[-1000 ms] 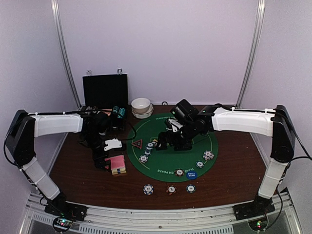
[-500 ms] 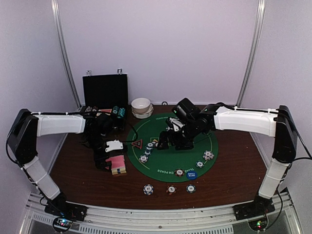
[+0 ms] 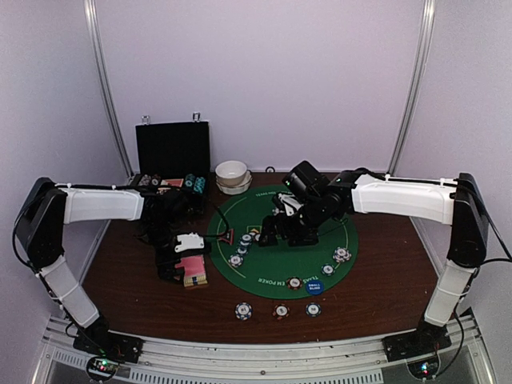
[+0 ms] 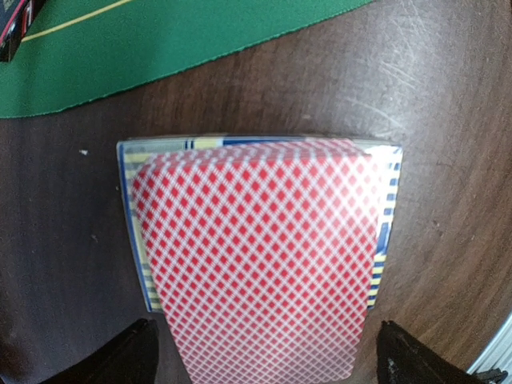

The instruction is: Distribute texas hold em gaming equipment

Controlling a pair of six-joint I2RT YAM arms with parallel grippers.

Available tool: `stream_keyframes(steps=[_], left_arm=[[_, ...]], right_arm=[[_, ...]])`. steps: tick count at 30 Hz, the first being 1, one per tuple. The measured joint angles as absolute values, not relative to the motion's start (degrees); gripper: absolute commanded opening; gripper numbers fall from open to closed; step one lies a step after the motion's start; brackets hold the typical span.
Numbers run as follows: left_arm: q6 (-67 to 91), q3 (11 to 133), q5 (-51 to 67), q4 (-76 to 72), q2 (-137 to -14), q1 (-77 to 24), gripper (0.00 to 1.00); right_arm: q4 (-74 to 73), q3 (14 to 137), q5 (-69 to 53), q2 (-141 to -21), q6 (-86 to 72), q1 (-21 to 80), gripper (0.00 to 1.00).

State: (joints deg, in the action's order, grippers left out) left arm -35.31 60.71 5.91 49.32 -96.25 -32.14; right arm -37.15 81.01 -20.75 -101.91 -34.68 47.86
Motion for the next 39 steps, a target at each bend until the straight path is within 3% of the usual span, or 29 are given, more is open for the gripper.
stream_keyframes(steps=[39], left_arm=[[-38.5,57.5,2.1,43.4,-98.0,-32.2,0.98]], right_arm=[[-37.4,80.1,-20.8,-101.7,-34.7,47.9,0.98]])
